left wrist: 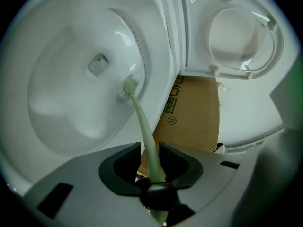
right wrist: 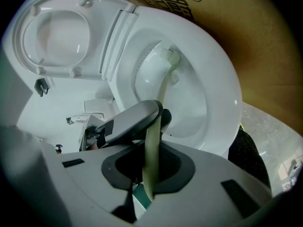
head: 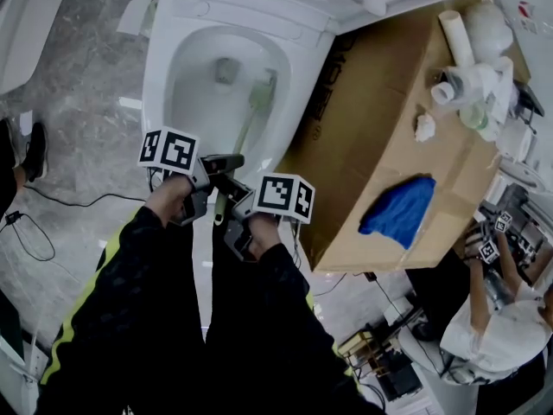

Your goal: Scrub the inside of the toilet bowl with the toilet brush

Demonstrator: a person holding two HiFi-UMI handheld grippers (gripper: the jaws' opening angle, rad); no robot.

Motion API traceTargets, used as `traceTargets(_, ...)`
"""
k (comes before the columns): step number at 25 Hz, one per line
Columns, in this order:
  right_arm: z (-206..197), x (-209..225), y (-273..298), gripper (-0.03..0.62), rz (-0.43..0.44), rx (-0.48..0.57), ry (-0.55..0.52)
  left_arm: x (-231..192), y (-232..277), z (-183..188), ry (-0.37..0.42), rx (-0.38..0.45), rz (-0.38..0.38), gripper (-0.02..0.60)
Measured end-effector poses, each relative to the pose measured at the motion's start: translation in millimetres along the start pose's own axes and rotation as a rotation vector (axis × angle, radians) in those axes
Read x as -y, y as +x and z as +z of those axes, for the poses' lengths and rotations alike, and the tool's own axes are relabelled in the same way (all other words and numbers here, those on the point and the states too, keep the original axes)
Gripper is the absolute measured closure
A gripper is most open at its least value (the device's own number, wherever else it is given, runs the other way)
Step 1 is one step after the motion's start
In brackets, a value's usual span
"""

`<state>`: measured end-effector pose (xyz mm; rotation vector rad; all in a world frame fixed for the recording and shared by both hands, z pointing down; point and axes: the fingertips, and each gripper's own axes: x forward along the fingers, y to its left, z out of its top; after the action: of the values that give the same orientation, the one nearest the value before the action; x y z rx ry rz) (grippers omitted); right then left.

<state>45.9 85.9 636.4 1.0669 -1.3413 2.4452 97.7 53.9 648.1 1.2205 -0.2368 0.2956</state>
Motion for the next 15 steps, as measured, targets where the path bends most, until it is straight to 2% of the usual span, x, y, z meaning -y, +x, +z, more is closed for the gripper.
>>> traceTargets(8,-8,1,0,0.54,-0.022,-0.07,-0.024,-1,-4,-5,-0.049,0.029,-0.028,0.468)
traceTargets(15,-4,-21,-15,0.539,-0.02,-0.133,-0.029,23,-13,3,-0.059,0.079,-0.039,0.471)
